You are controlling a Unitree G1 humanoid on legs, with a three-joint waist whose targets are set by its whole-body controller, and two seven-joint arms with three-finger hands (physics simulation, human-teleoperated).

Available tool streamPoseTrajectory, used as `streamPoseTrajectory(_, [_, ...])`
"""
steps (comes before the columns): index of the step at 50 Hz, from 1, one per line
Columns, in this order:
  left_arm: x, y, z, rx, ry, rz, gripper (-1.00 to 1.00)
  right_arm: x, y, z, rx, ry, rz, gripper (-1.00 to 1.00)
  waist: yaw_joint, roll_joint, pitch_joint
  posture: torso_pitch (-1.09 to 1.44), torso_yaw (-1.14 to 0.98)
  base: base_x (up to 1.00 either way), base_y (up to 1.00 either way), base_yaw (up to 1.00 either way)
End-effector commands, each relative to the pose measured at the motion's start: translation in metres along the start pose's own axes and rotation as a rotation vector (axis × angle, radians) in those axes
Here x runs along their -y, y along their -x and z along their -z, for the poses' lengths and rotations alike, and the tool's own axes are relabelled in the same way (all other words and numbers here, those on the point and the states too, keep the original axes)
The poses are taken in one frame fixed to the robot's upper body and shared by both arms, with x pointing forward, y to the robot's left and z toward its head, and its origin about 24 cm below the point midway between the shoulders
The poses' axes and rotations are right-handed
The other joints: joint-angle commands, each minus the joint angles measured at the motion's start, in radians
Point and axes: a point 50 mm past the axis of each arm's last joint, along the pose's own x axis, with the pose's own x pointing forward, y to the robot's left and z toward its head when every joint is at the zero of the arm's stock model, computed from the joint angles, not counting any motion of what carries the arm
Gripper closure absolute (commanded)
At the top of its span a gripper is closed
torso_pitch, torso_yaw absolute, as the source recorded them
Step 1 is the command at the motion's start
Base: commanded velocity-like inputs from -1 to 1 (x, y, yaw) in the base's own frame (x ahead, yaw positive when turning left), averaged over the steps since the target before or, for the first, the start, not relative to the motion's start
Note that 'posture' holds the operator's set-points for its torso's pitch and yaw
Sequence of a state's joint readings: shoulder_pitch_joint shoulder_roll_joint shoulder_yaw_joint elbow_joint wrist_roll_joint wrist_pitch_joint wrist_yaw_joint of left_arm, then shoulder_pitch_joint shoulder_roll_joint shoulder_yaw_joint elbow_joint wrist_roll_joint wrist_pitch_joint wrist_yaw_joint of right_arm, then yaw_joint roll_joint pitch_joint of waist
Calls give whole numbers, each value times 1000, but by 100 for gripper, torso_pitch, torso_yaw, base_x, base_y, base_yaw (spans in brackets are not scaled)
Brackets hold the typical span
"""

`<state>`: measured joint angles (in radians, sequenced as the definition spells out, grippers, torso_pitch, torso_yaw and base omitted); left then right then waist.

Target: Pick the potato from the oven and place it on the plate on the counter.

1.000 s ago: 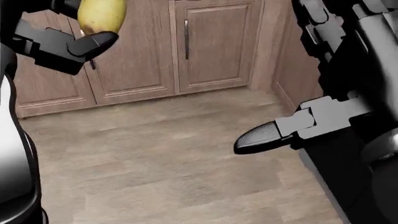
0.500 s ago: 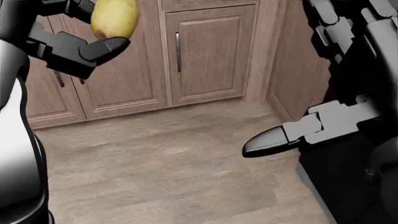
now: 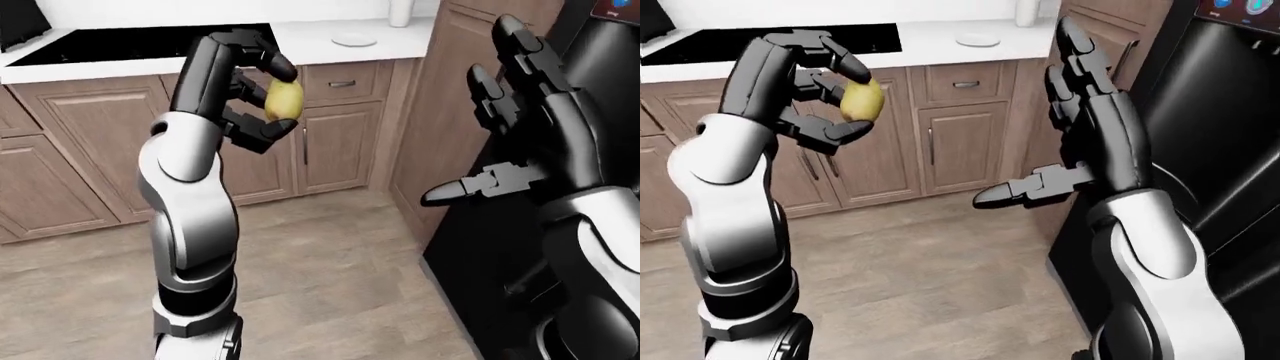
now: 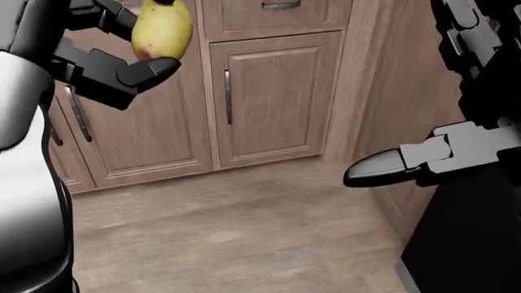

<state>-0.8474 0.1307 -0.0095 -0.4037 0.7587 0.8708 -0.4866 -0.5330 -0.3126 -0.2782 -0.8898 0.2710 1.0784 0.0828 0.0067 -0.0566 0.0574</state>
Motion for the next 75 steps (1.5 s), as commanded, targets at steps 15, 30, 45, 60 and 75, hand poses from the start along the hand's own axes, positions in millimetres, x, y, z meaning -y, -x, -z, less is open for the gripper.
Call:
streamPoseTrajectory(15, [-16,6,-15,79,-20,-87,56,-2,2,-14,91,8,-1,-100,4,100,-20,0,0,52,0,0])
streamPoseTrajectory(30, [-17,6,-17,87,-22,-83,58,-1,2,-16,90,0,7,-100,-19,10,-40,0,0,23,-15,0])
streamPoseTrajectory(45, [-17,6,-17,88,-27,-80,60,0,2,-15,90,0,12,-100,0,102,-40,0,0,35,-19,0])
streamPoseTrajectory(60, [-14,5,-17,90,-31,-74,60,2,3,-18,103,-32,19,-100,-2,-18,-50,0,0,30,-19,-10])
streamPoseTrajectory(75, [-14,8,-15,89,-26,-75,60,0,3,-16,96,-1,6,-100,9,91,-33,0,0,6,-2,-40])
